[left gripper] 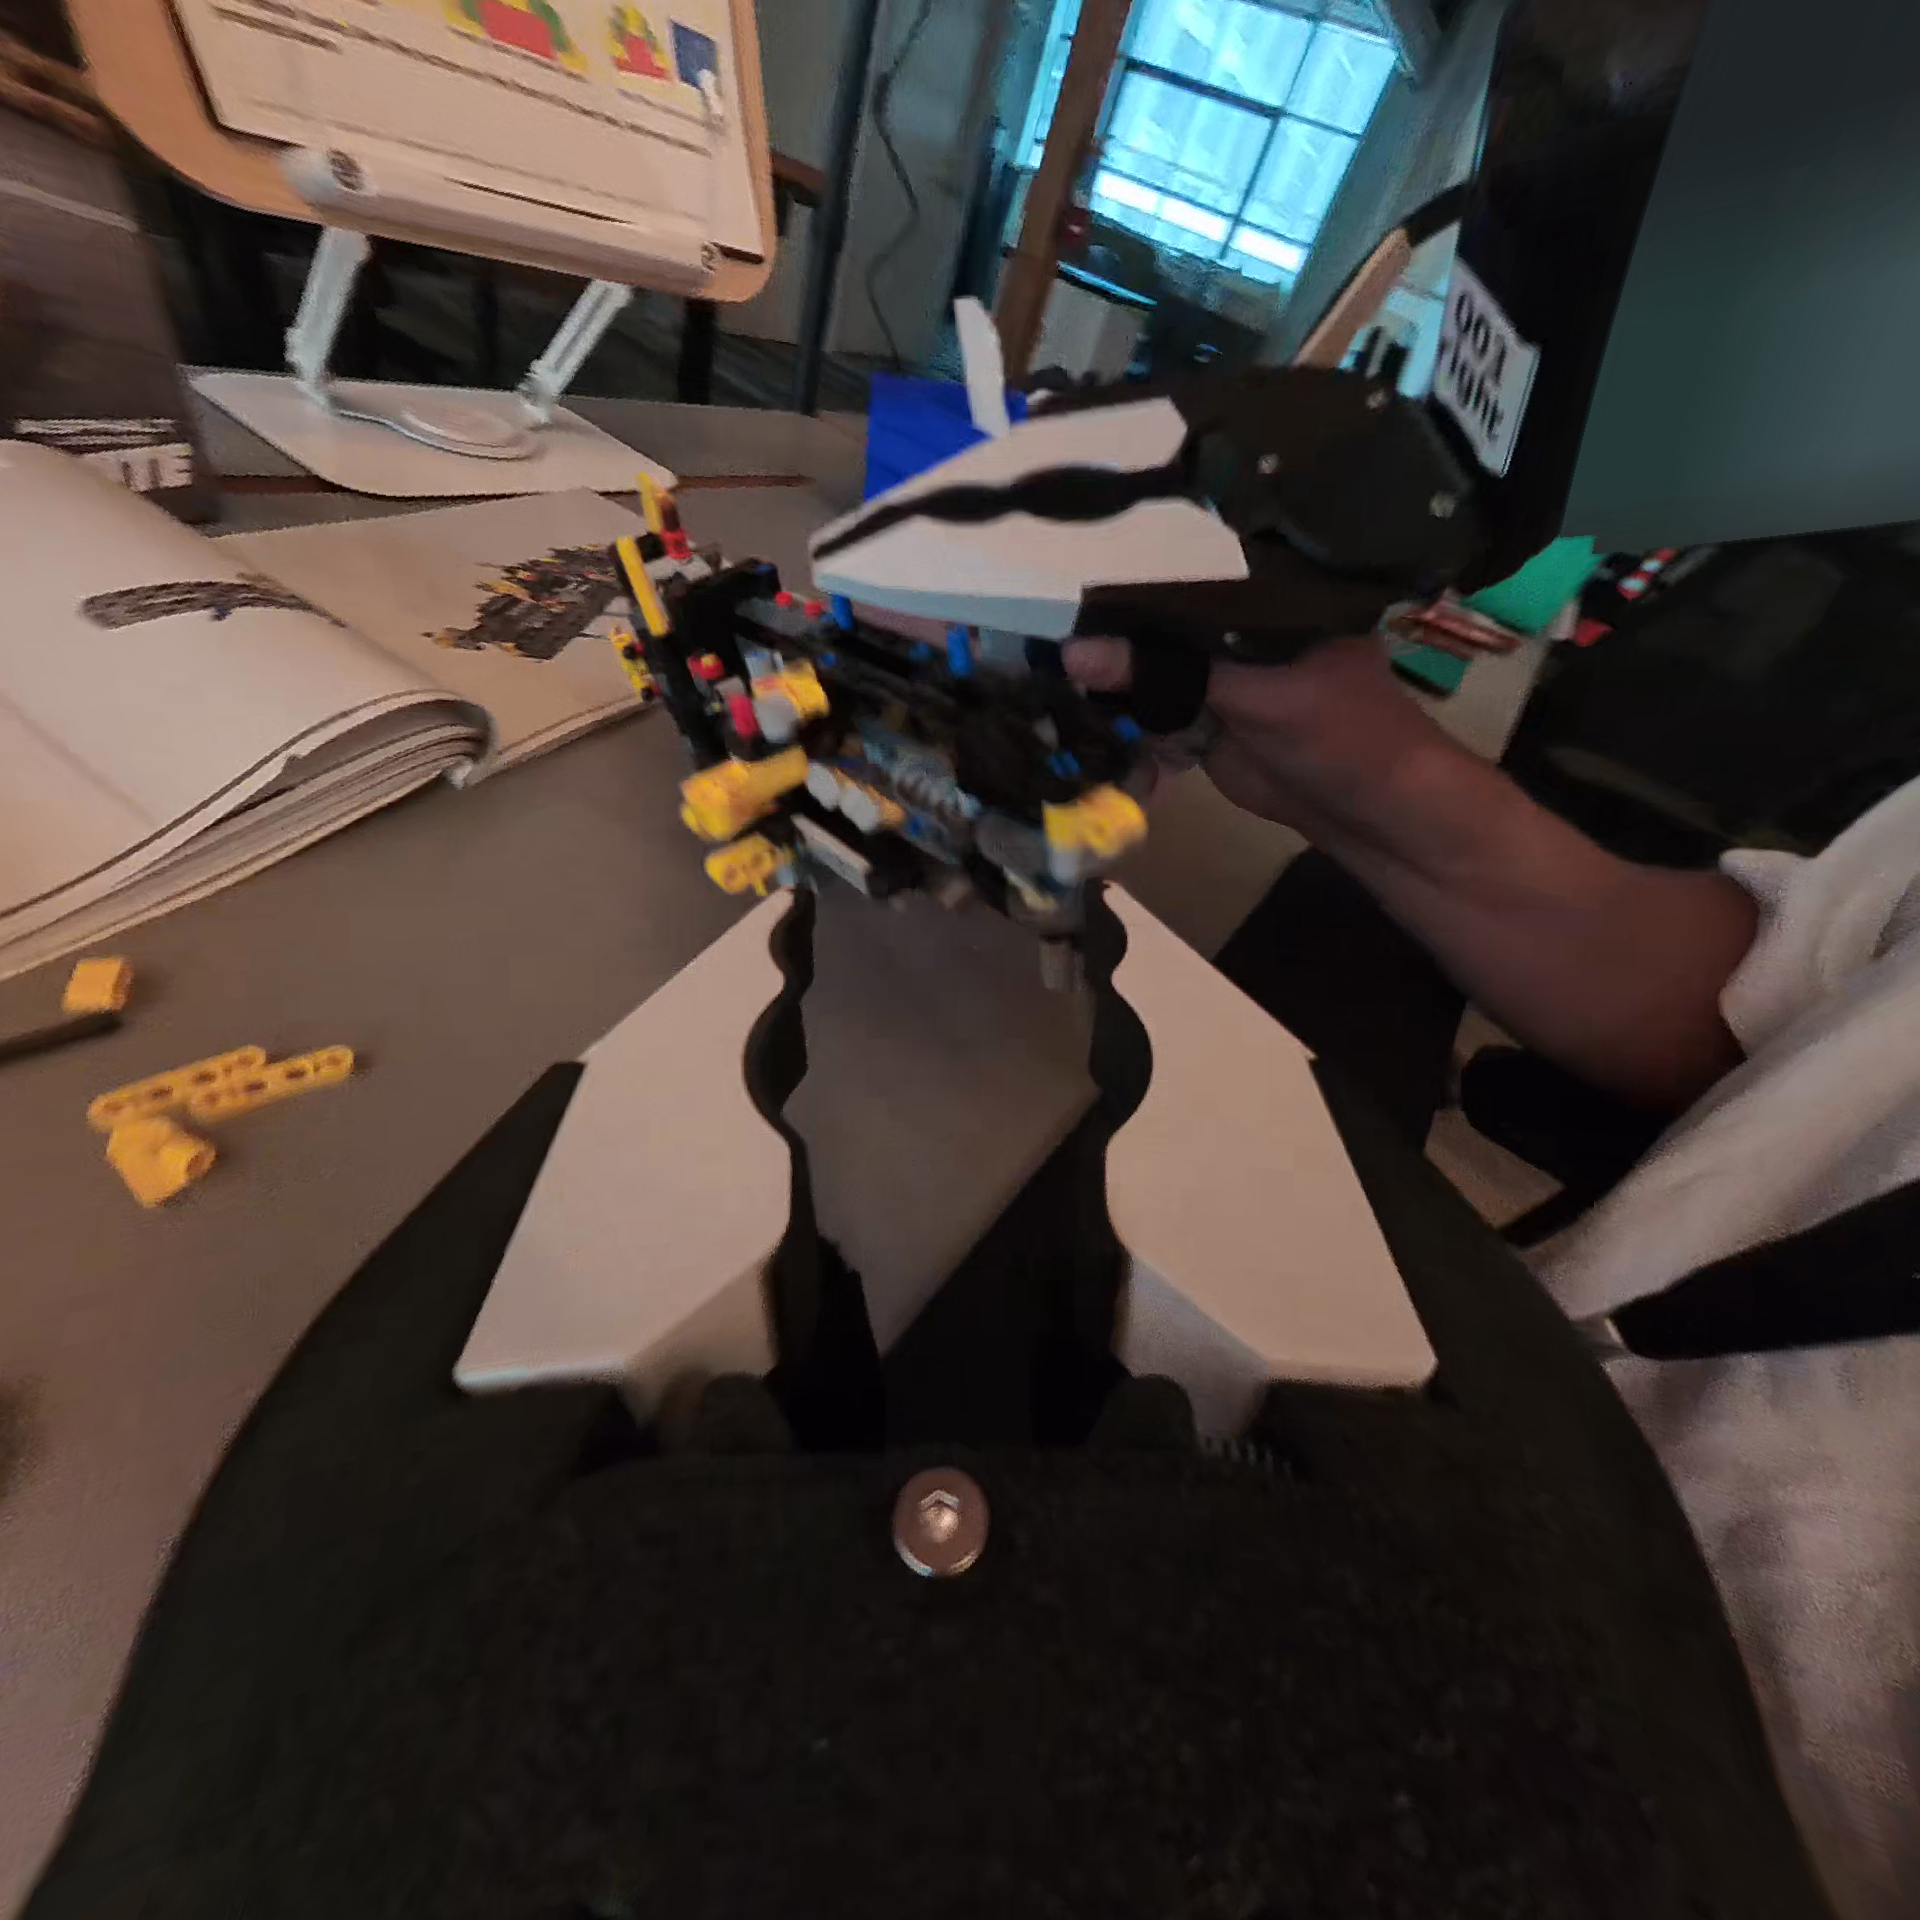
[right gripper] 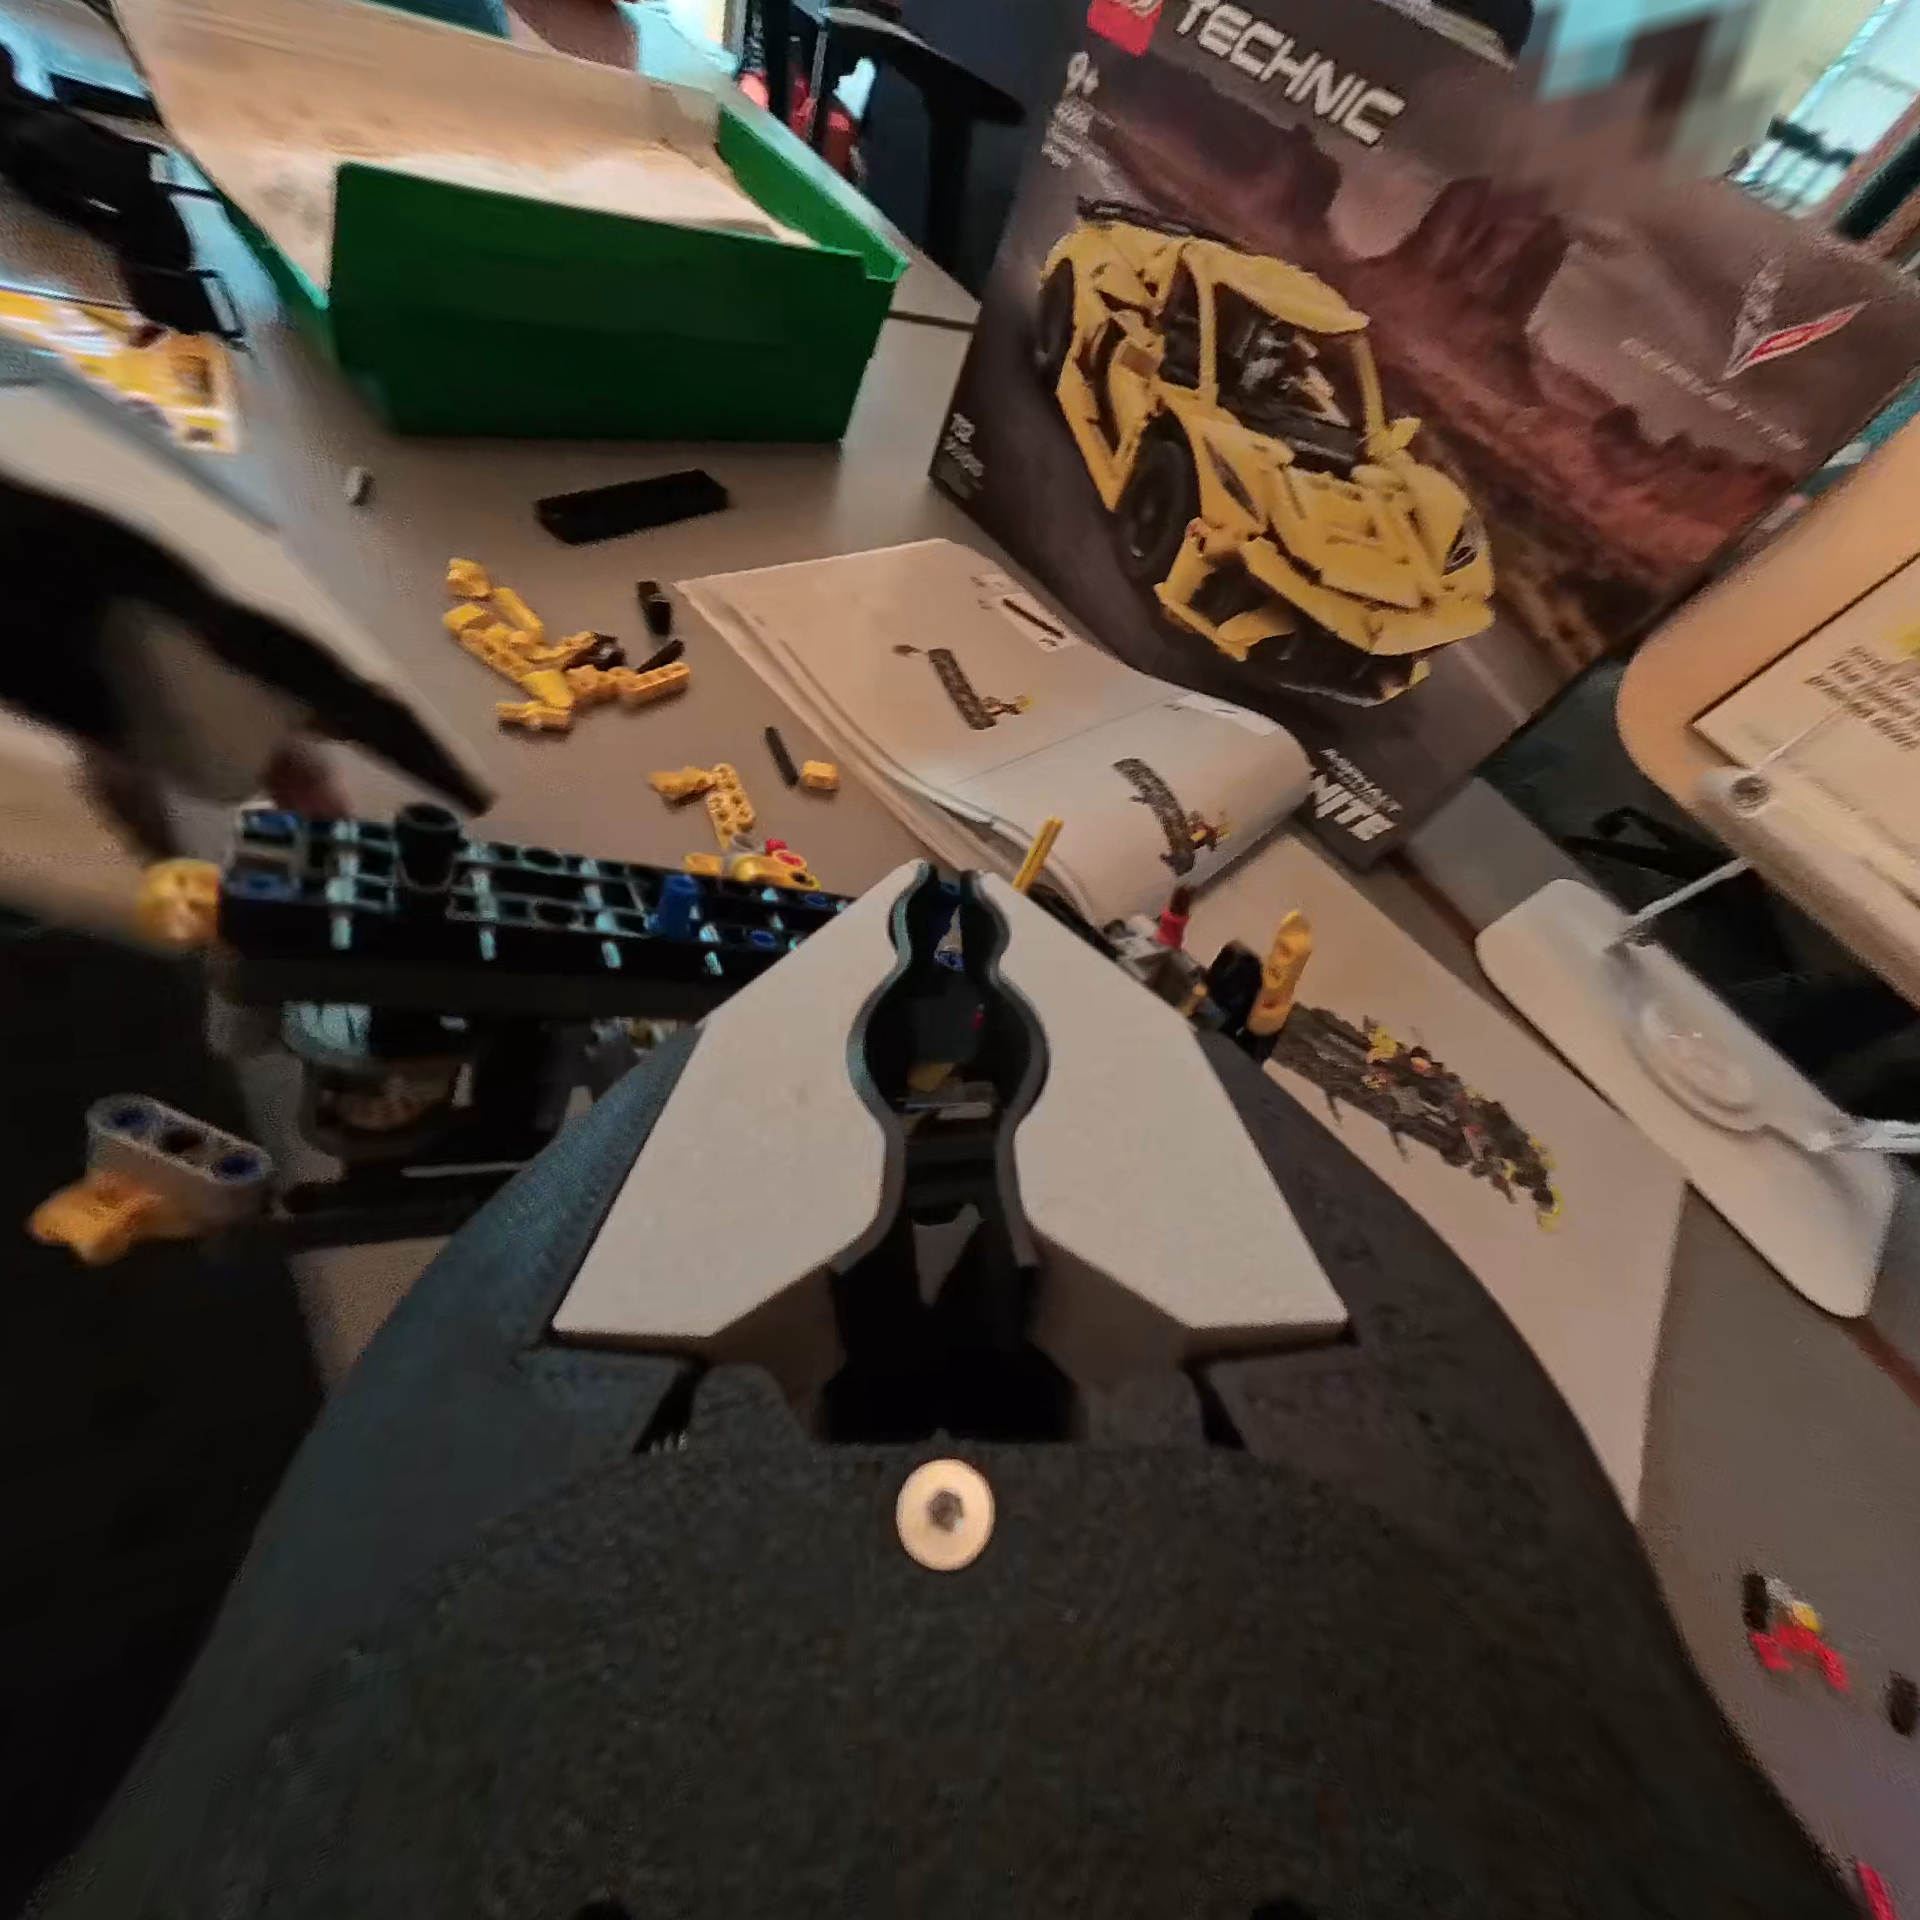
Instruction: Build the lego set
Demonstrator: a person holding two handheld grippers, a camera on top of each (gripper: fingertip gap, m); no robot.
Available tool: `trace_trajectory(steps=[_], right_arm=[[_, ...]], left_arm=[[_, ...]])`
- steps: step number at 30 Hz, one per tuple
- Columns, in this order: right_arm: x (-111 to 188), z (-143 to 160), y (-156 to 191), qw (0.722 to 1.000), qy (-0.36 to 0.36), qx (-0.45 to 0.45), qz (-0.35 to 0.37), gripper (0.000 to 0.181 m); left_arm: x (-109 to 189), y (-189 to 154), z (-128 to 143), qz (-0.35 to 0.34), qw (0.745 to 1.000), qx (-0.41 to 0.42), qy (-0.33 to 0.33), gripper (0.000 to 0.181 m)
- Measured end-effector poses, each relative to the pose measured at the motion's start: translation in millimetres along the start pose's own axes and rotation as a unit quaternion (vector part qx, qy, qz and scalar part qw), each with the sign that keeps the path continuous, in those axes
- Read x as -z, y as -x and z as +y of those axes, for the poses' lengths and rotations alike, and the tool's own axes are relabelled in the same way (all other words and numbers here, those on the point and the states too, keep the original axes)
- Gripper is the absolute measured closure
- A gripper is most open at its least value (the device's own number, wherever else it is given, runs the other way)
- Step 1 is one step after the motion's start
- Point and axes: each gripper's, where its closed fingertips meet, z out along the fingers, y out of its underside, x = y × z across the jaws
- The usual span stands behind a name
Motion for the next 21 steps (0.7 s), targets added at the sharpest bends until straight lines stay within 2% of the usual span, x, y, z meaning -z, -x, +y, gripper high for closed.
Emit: trace_trajectory(steps=[2, 5, 9, 13, 16, 18, 21], right_arm=[[-5.4, -7.6, -1.7, 1.0, 0.007, -0.011, 0.009, 0.178], [-12.9, -13.7, -1.9, 0.999, 0.021, 0.0, 0.033, 0.178], [-14.7, -24.7, 2.9, 0.999, 0.018, -0.02, 0.033, 0.178], [-8.0, -43.8, -0.9, 0.998, -0.003, -0.051, 0.039, 0.178], [1.6, -64.6, -0.3, 0.995, -0.032, -0.088, 0.025, 0.178], [8.3, -72.9, -3.9, 0.992, -0.045, -0.115, 0.018, 0.178], [18.2, -77.4, -8.0, 0.986, -0.057, -0.157, -0.006, 0.178]], left_arm=[[-0.4, -2.8, 6.6, -0.044, 0.999, -0.015, 0.0, 0.125], [-7.6, -6.4, 12.2, -0.071, 0.997, -0.022, -0.001, 0.121], [-1.0, 14.2, 8.8, -0.15, 0.988, -0.005, -0.034, 0.117], [-0.8, 21.3, -14.3, -0.181, 0.978, -0.053, -0.088, 0.117], [-1.8, 19.9, -37.4, -0.186, 0.968, -0.061, -0.158, 0.135], [5.5, 21.0, -56.7, -0.193, 0.957, -0.052, -0.211, 0.142], [14.9, 17.8, -82.6, -0.15, 0.953, -0.036, -0.261, 0.145]])
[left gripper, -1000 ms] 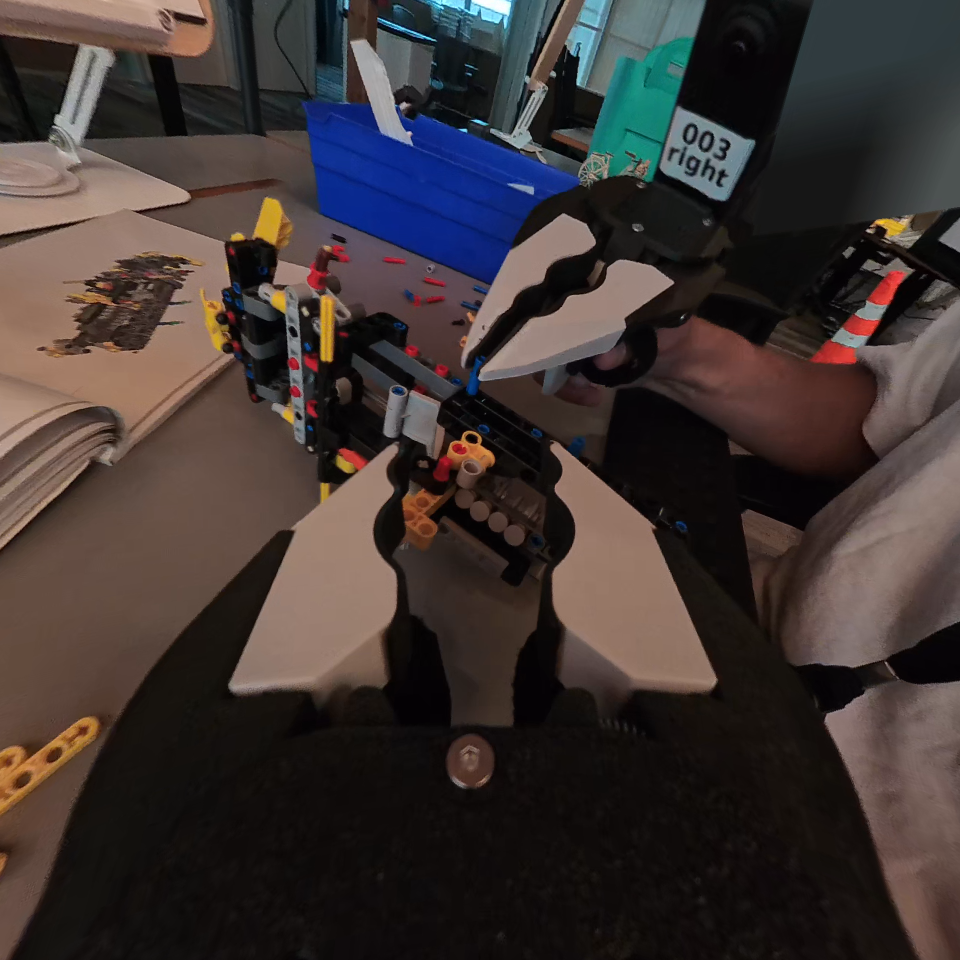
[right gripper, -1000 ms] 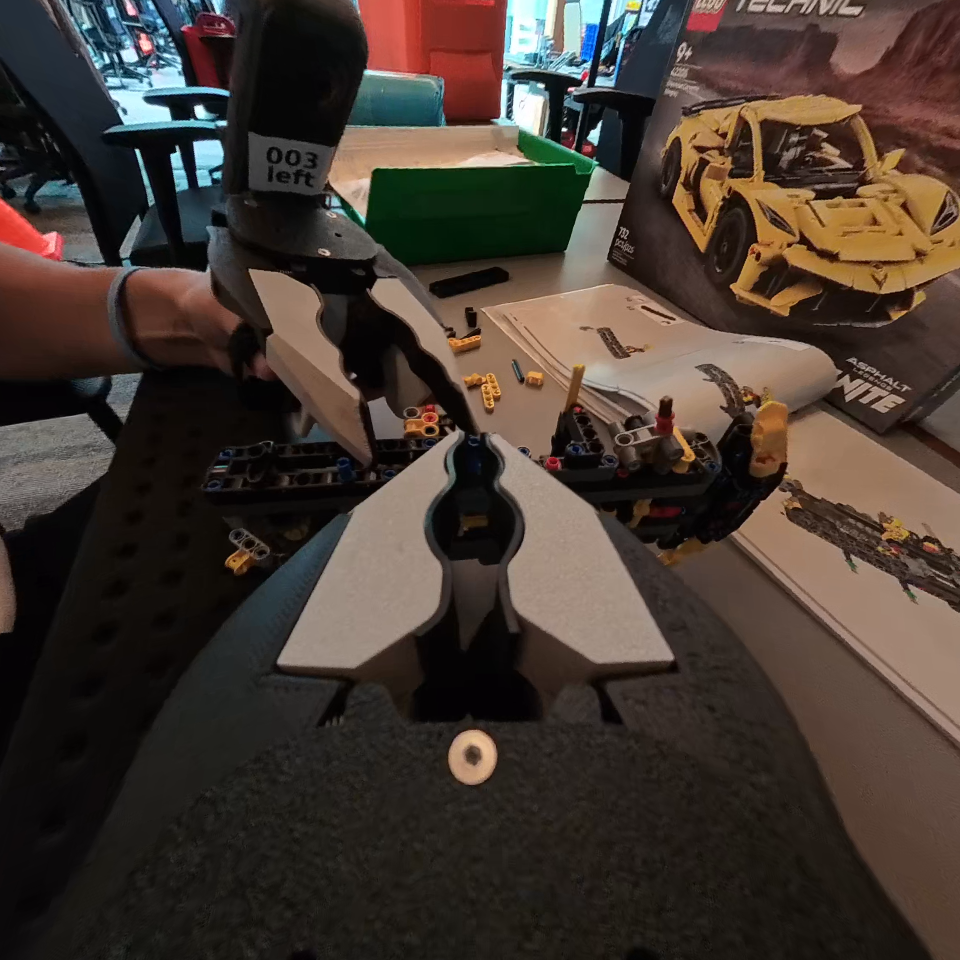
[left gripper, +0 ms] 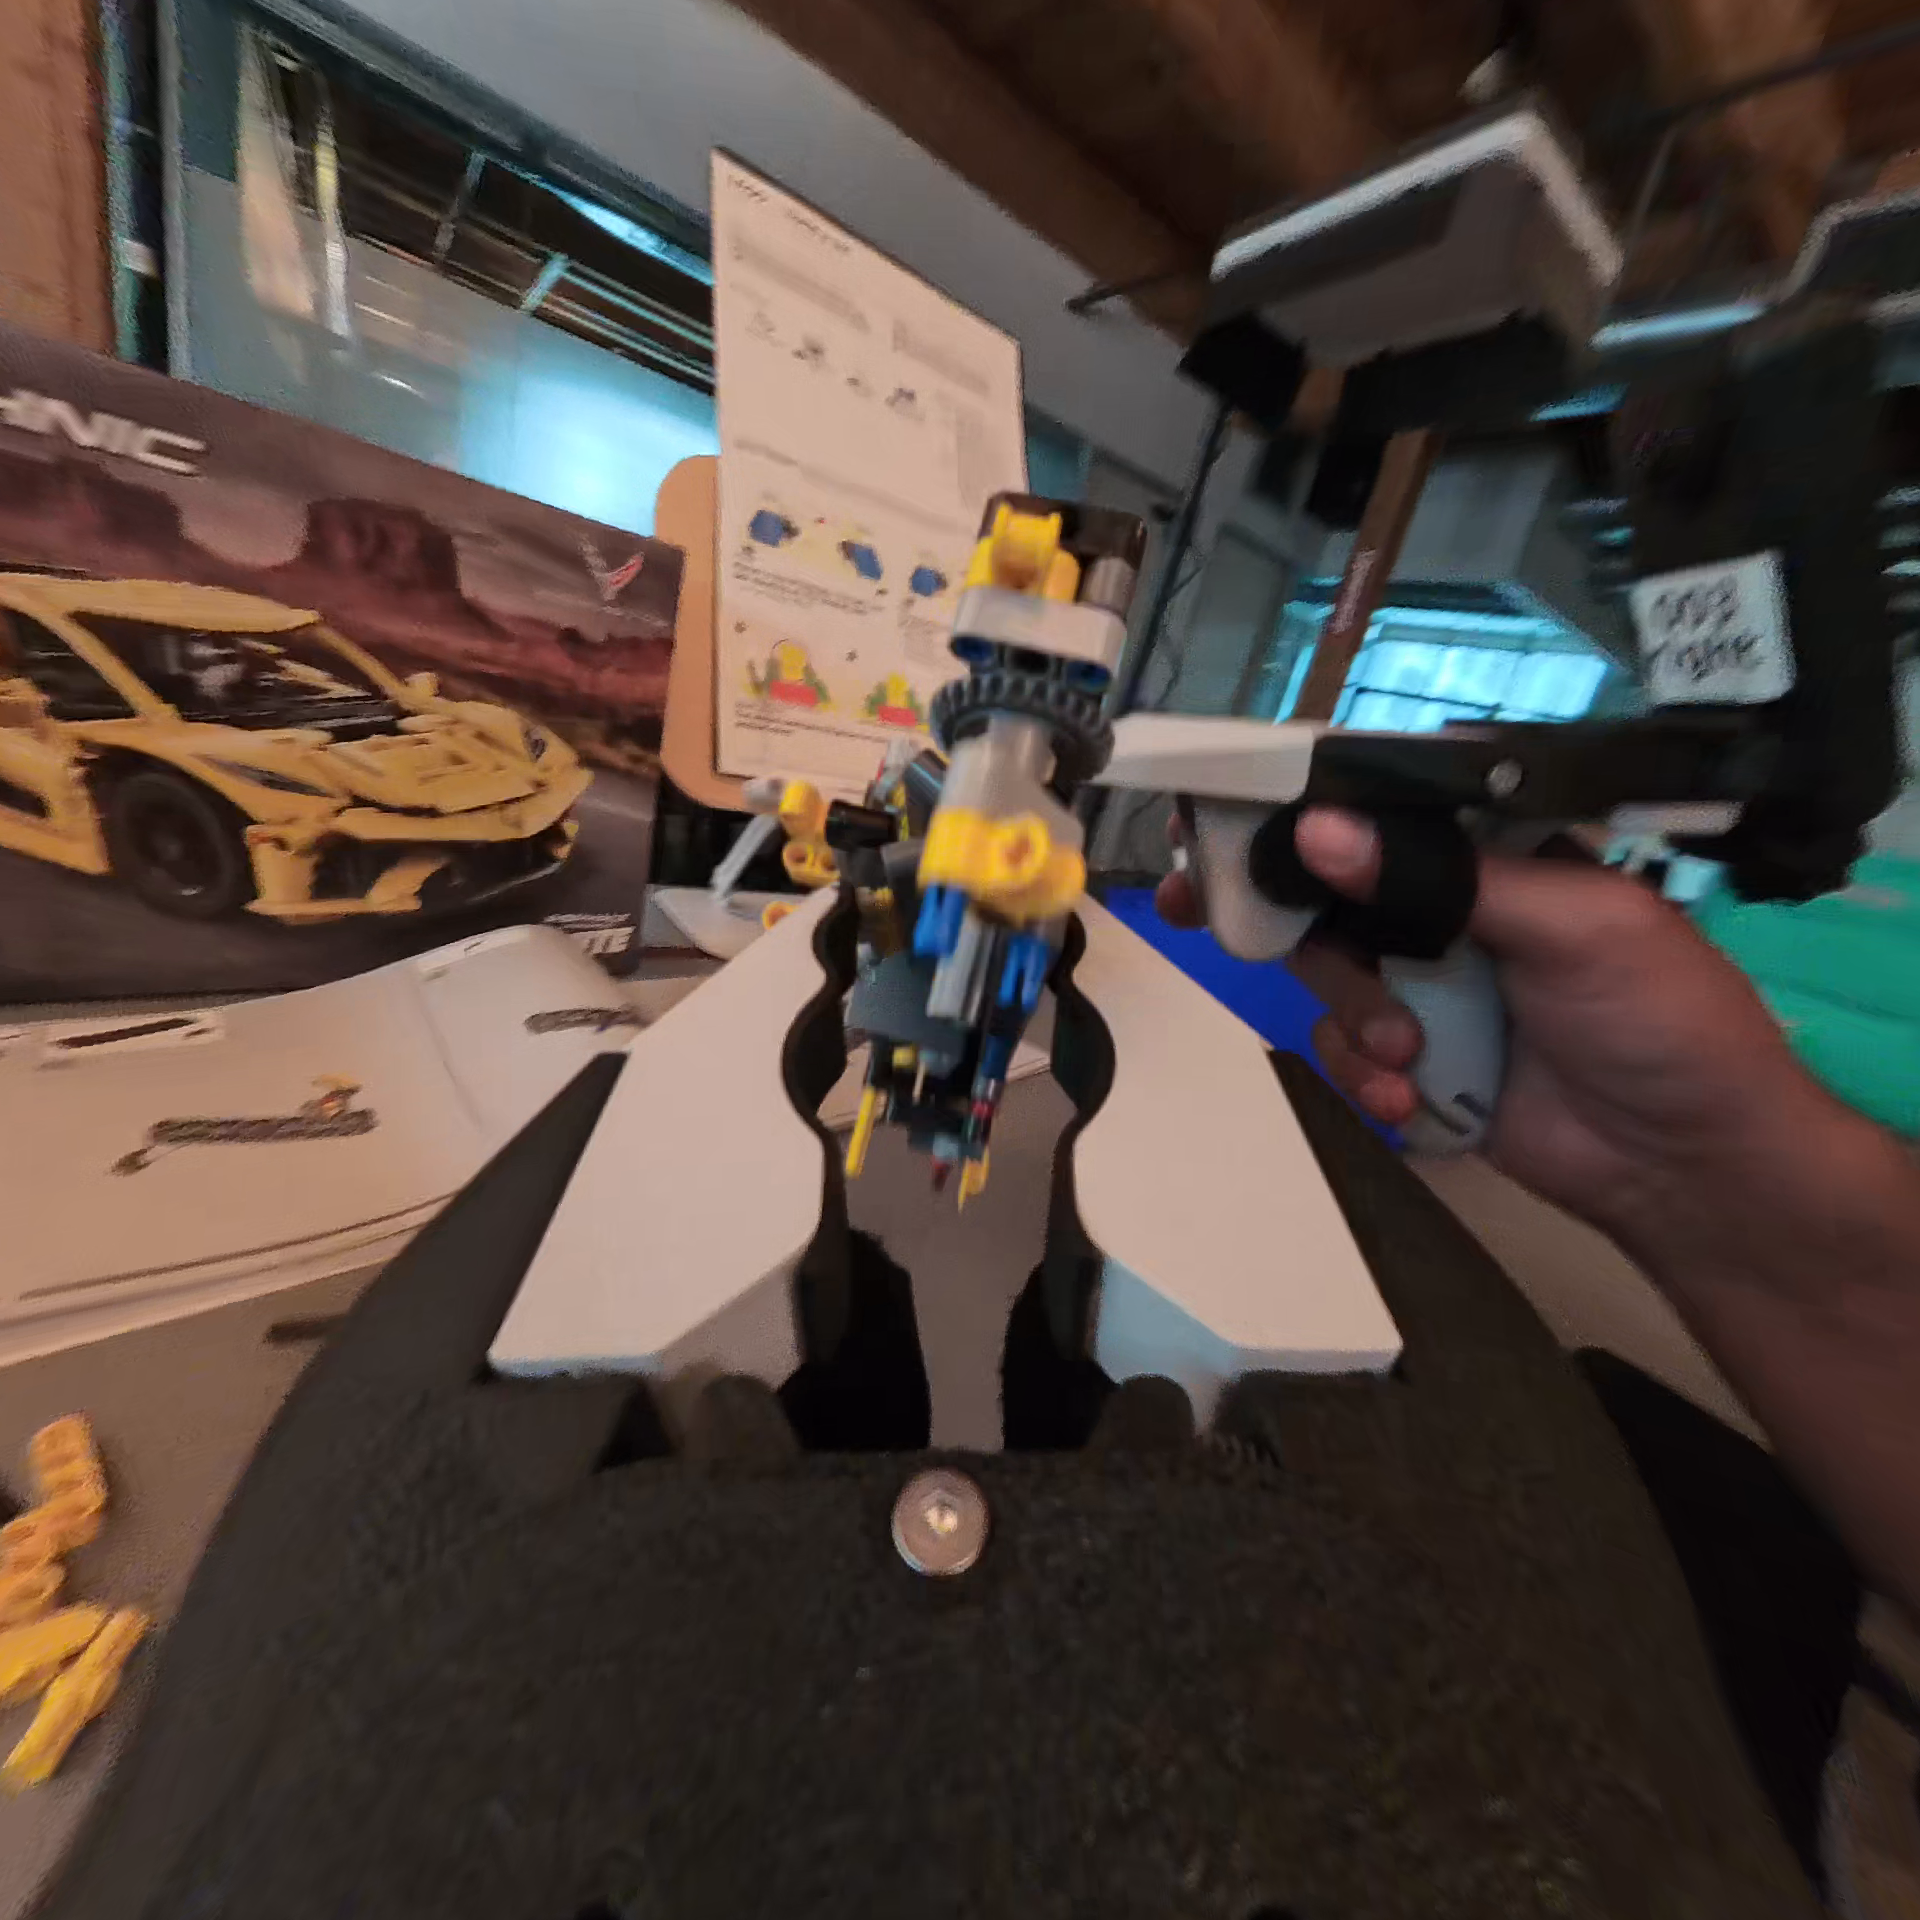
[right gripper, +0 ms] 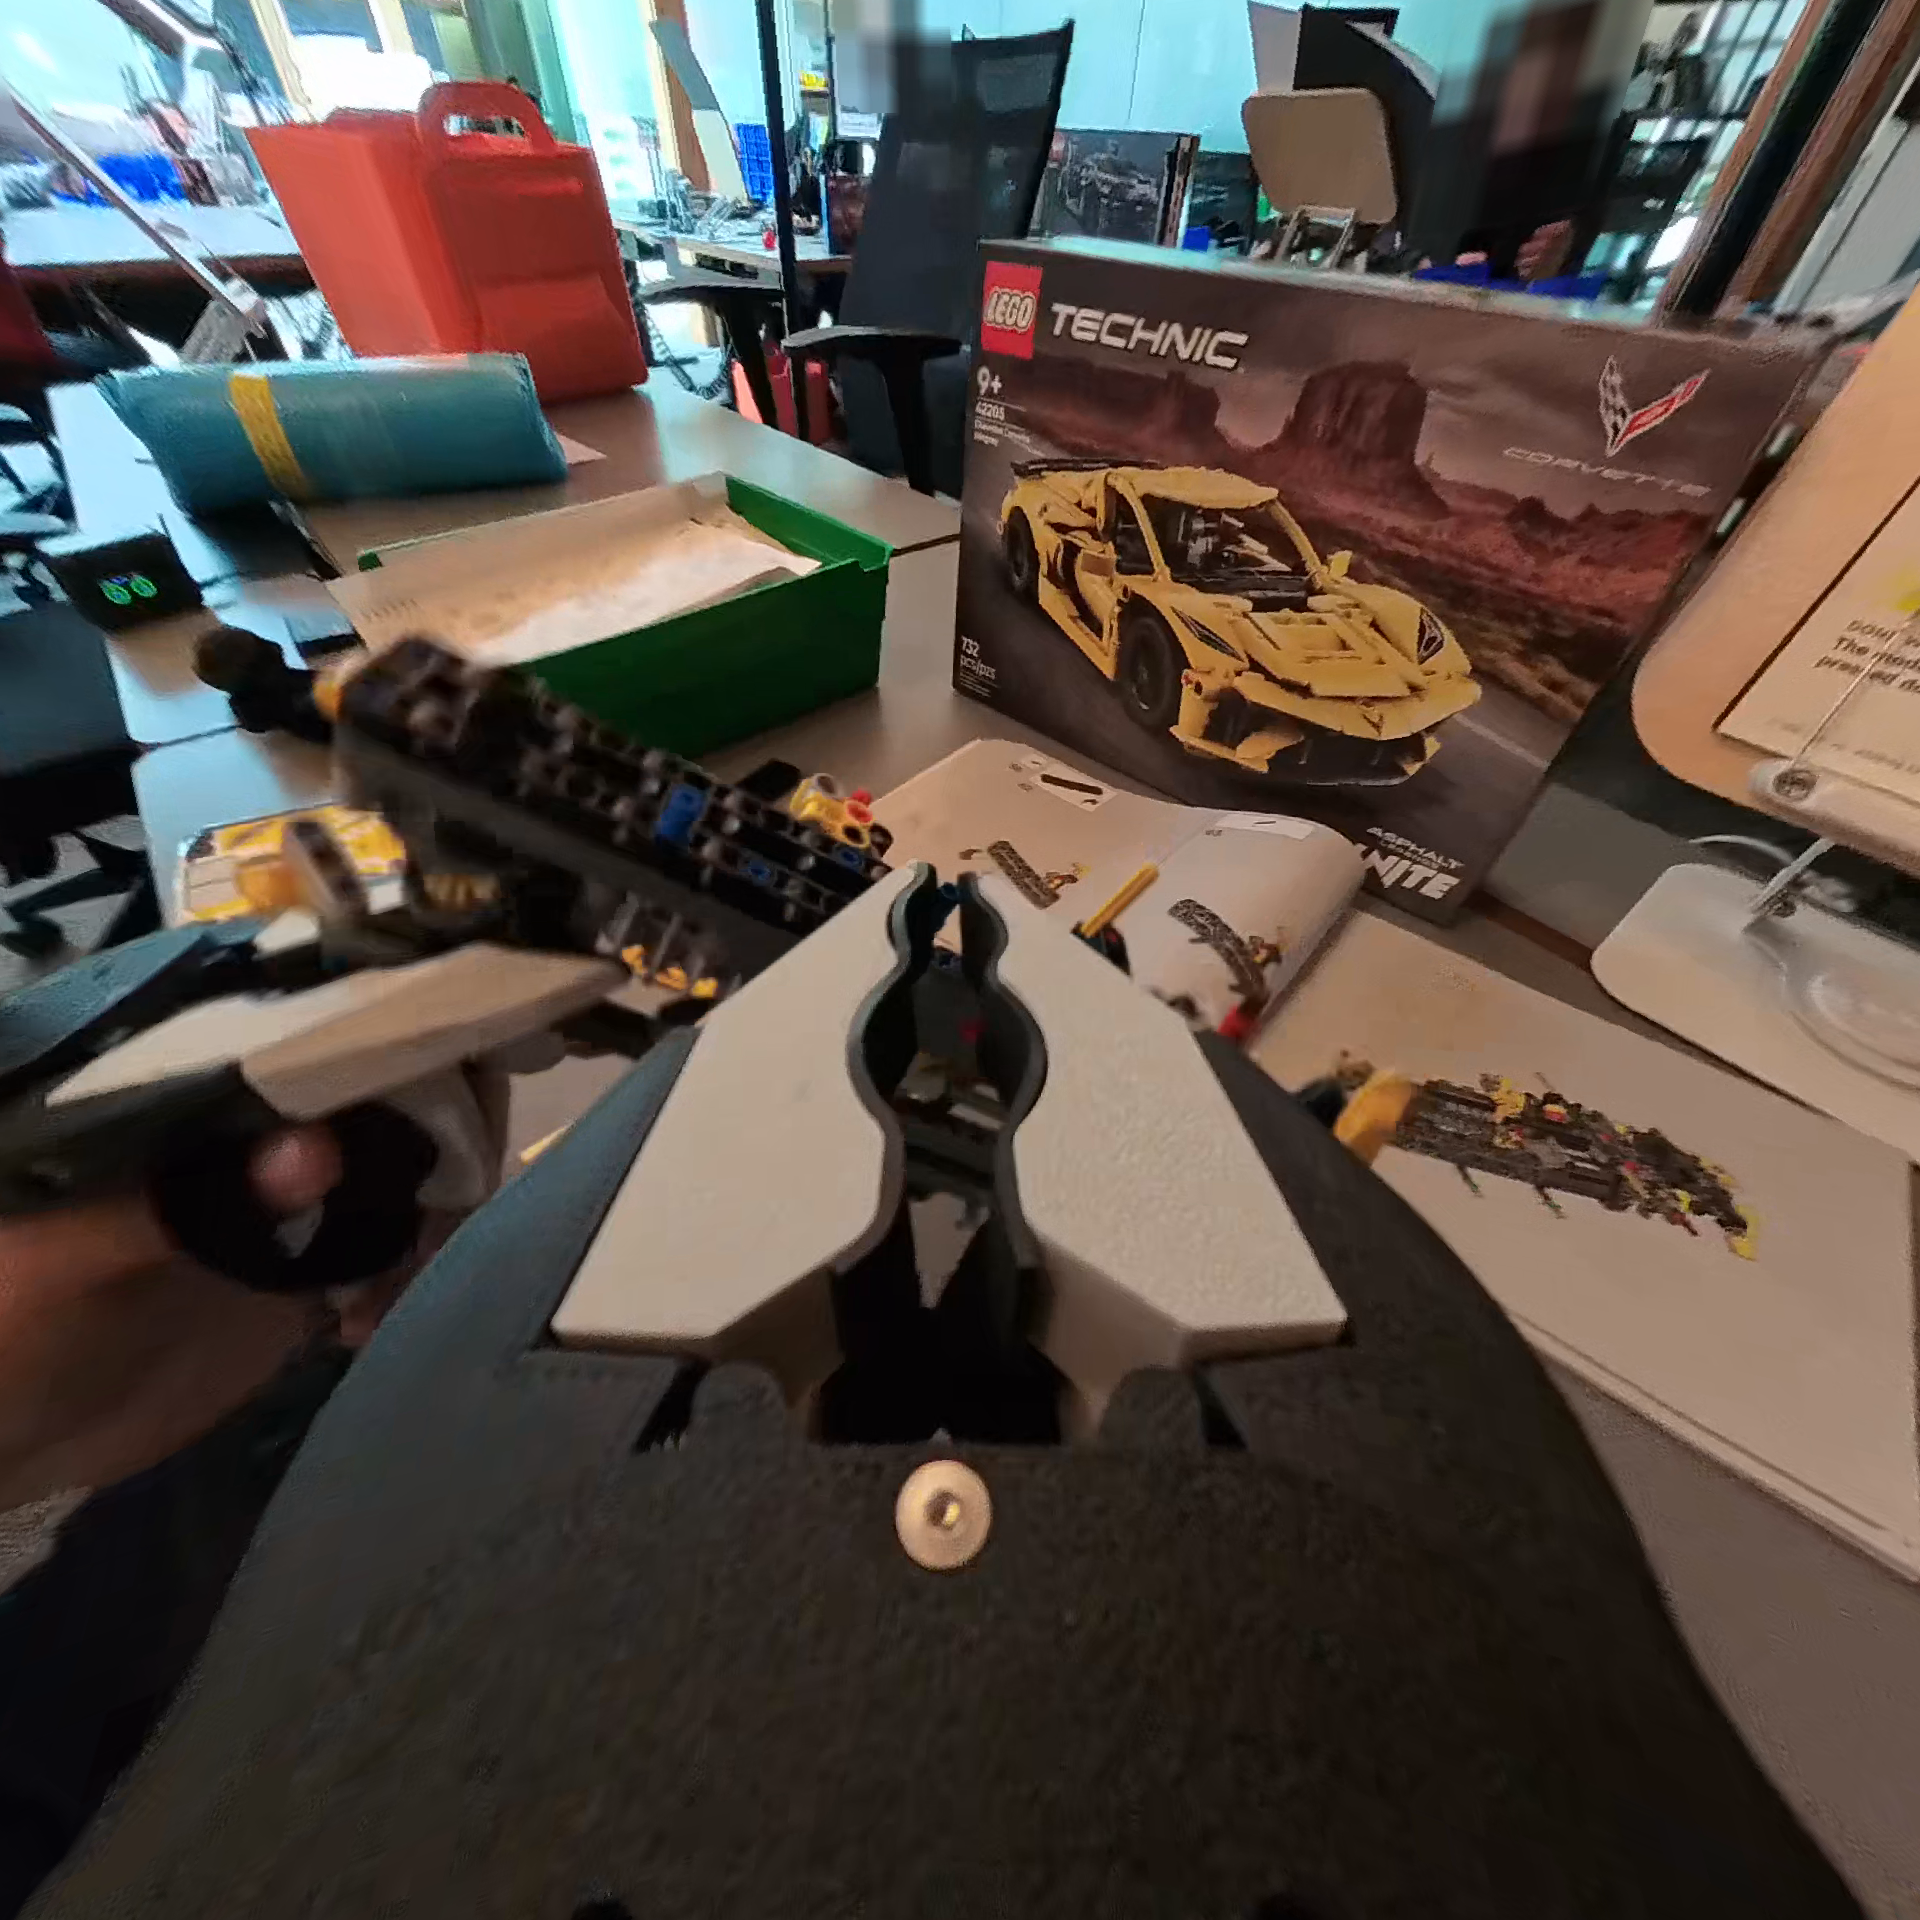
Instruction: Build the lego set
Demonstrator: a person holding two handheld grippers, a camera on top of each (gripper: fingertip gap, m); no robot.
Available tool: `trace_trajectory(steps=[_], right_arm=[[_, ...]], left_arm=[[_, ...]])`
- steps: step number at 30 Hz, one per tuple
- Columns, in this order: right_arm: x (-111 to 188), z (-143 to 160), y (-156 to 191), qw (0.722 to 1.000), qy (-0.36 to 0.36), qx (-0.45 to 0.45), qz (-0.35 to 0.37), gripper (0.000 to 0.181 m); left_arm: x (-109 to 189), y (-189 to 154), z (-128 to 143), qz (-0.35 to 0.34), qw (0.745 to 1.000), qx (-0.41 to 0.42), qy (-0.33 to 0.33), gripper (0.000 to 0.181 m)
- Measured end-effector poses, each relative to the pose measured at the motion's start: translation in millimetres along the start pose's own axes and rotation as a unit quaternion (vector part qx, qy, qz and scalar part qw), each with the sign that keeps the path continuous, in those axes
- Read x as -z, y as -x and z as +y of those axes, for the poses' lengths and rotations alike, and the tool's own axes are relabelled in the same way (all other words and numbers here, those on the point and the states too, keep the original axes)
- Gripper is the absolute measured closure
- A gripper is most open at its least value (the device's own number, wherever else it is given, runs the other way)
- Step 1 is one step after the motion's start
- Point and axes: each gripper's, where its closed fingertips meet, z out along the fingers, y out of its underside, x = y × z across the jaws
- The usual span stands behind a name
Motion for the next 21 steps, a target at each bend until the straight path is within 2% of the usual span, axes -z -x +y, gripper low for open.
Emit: trace_trajectory(steps=[6, 11, 14, 15, 16, 18, 21], right_arm=[[14.7, 9.0, -2.6, 0.996, 0.007, -0.078, -0.051, 0.178], [19.1, 11.3, -2.6, 0.976, -0.017, -0.185, -0.111, 0.181], [20.1, 4.3, 0.2, 0.947, -0.047, -0.27, -0.168, 0.181], [18.5, 5.6, 1.0, 0.942, -0.044, -0.281, -0.176, 0.181], [15.8, 9.3, -1.5, 0.945, -0.04, -0.276, -0.168, 0.181], [11.5, 20.1, -13.1, 0.959, -0.035, -0.248, -0.13, 0.181], [19.6, 19.7, -36.8, 0.965, -0.055, -0.228, -0.114, 0.181]], left_arm=[[-16.5, 0.2, -17.6, 0.083, 0.991, 0.091, 0.054, 0.145], [-37.8, 0.0, -29.1, 0.096, 0.991, 0.071, 0.067, 0.145], [-49.8, 0.3, 1.5, 0.099, 0.984, 0.053, 0.137, 0.145], [-50.4, -1.0, 3.1, 0.104, 0.985, 0.057, 0.125, 0.17], [-51.3, -0.7, 2.6, 0.102, 0.988, 0.054, 0.106, 0.17], [-53.9, -3.7, 26.8, 0.108, 0.981, 0.006, 0.162, 0.171], [-56.5, -6.6, 37.5, 0.117, 0.979, -0.009, 0.166, 0.172]])
